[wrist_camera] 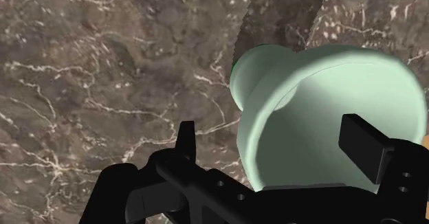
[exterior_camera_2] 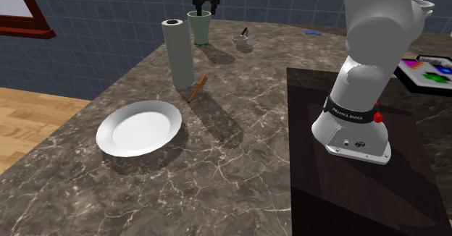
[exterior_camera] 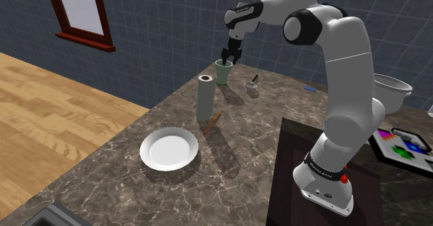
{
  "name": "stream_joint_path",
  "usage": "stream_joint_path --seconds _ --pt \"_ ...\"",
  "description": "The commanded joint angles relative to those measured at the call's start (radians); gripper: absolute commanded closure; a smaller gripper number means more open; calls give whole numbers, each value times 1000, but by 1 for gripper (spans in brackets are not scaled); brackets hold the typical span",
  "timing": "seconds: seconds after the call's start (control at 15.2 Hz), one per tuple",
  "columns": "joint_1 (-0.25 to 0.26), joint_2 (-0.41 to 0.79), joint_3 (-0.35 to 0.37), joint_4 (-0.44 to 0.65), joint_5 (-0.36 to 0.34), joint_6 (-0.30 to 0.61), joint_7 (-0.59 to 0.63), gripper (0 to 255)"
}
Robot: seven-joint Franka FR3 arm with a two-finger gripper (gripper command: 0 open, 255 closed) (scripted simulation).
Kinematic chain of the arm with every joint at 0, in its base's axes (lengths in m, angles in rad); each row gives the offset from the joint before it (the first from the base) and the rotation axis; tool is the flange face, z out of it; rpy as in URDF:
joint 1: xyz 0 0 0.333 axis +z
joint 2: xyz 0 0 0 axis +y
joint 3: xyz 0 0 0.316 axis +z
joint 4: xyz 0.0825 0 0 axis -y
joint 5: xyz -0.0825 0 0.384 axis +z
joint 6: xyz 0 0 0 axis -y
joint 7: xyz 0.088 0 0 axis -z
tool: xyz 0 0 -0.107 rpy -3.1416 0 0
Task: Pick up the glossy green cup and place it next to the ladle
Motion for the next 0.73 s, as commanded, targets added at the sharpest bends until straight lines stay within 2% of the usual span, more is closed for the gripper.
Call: stream_joint_path --seconds 0.0,0.13,0.66 --pt "-6 -10 -3 37 -4 -47 3 0" --pt "-13 -18 -6 84 -9 -101 8 0" --pt "-13 -18 -6 84 -9 -101 8 0"
